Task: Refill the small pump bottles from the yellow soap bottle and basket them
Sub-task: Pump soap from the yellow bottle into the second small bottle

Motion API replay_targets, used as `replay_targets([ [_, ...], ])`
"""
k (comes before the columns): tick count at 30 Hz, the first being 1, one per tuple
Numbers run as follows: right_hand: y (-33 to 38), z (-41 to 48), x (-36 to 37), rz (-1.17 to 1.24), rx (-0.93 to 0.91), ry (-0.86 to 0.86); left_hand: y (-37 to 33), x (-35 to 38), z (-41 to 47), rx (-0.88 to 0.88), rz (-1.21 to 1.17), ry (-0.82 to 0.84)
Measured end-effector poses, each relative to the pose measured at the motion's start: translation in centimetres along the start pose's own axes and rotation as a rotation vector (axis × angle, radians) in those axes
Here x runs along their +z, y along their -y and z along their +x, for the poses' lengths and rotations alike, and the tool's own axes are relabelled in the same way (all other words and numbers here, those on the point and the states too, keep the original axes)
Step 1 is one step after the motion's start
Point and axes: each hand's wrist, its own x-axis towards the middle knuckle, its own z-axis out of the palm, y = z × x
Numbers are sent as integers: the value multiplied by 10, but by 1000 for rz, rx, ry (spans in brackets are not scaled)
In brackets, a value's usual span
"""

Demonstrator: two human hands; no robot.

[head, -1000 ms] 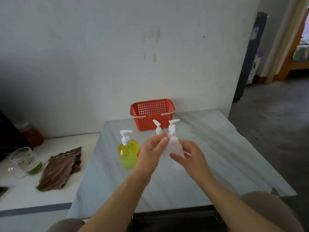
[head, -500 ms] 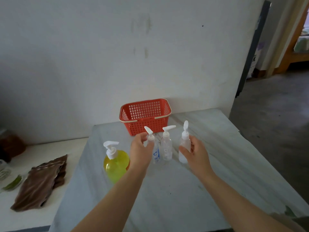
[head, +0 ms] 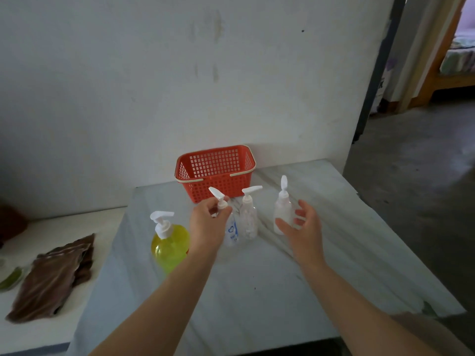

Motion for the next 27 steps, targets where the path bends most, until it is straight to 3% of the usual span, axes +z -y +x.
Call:
replay_targets([
  [2, 6, -20, 2, -57, -67, -107, -3, -6, -8, 44, 12, 13],
  [5, 14, -47, 4, -65, -232, -62, -6, -16, -22, 91, 27, 38],
  [10, 41, -83, 8, -172, -432, 392, -12, -37, -49, 199, 53, 84],
  [12, 50, -95, 12, -193, -406, 510, -15, -42, -59, 237, 78, 111],
  [19, 54, -113, 21, -107, -321, 561, -15, -61, -73, 241, 60, 93],
  [23, 58, -116, 17, -6, -231, 604, -20, -70, -82, 208, -44, 245],
  [27, 65, -120, 7, 105, -151, 682, -25, -75, -88, 218, -3, 321],
])
